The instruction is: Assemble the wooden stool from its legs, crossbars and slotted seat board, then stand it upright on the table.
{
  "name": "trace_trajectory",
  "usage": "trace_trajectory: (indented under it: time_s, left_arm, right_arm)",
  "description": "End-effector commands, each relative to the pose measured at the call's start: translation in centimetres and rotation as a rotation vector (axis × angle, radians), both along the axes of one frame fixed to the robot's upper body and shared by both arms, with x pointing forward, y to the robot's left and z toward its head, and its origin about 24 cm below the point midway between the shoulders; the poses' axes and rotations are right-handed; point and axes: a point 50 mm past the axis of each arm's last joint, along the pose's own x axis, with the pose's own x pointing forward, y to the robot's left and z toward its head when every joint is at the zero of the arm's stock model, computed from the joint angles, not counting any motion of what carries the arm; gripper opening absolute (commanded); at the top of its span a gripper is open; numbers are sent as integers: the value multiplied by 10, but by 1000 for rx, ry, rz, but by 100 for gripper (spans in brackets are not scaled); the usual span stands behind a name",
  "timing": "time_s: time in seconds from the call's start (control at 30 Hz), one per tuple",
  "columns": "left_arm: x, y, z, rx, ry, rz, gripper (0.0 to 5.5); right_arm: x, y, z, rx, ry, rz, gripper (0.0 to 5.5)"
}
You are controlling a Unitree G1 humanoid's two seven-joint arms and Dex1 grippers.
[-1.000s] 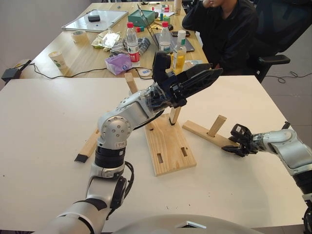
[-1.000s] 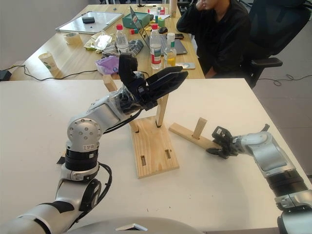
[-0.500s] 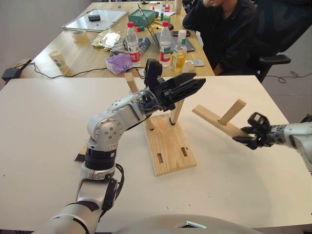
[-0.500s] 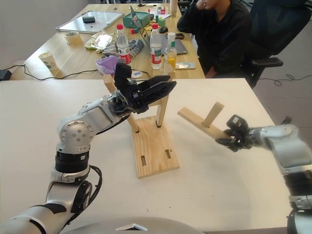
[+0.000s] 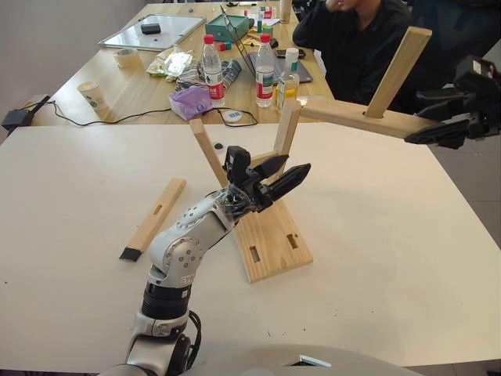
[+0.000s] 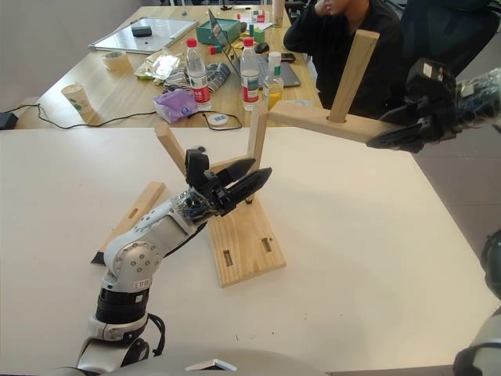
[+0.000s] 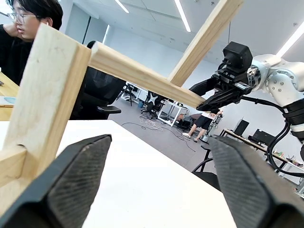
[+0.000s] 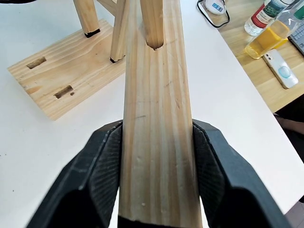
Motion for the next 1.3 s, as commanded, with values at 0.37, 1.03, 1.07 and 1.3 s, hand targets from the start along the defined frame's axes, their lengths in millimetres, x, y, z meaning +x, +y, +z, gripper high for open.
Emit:
trace_trajectory:
  time_s: [0.37,1.03,1.07,1.3]
  left_arm:
    - [13,-2,-3,-112,1,39,540]
    - [42,-18,43,-598,-112,-76,540]
    - [43,-19,39,-590,-103,-79,540]
    - [46,-25,45,-620,-163,-105,540]
  right_arm:
    - [11,5,48,36,-123,28,204]
    - [-1,53,41,227,43,264,203]
    - [-1,54,42,232,44,271,203]
    - [1,64,37,258,84,308,203]
